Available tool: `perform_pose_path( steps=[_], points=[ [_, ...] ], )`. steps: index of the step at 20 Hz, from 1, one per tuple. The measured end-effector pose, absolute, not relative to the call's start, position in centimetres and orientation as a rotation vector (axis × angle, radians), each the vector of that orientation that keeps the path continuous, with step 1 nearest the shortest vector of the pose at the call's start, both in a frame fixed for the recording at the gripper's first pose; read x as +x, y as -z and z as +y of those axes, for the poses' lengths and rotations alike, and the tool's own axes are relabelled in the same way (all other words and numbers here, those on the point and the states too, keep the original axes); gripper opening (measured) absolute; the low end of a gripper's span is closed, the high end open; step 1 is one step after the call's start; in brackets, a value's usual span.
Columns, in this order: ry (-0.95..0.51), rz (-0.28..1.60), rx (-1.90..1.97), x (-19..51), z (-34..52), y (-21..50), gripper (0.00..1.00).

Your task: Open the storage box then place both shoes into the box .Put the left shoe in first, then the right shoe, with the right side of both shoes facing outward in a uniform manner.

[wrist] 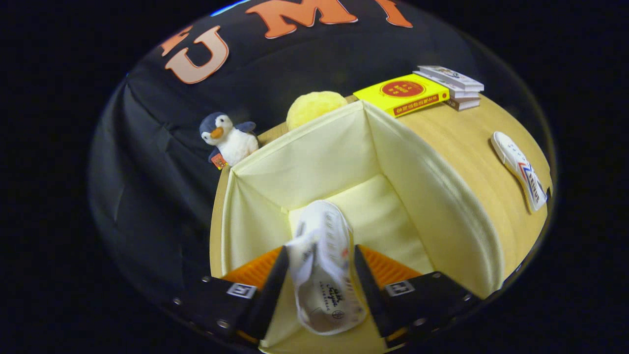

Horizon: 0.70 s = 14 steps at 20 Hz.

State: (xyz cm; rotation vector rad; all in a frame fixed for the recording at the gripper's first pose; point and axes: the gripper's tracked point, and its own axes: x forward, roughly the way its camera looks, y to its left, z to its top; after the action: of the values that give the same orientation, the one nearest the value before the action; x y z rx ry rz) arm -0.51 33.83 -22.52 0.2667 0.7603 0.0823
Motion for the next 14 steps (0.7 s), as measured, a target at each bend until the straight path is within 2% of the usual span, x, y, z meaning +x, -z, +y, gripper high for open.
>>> perform_pose_path(
  steps=[1, 6, 14],
  points=[
    [-0.101, 0.743, 0.239, -0.5, 33.7, 21.5, 1.00],
    [-0.177, 0.661, 0.237, -0.5, 31.0, 17.1, 0.99],
    [-0.090, 0.578, 0.208, -0.3, 17.2, 14.1, 0.99]
  ],
)
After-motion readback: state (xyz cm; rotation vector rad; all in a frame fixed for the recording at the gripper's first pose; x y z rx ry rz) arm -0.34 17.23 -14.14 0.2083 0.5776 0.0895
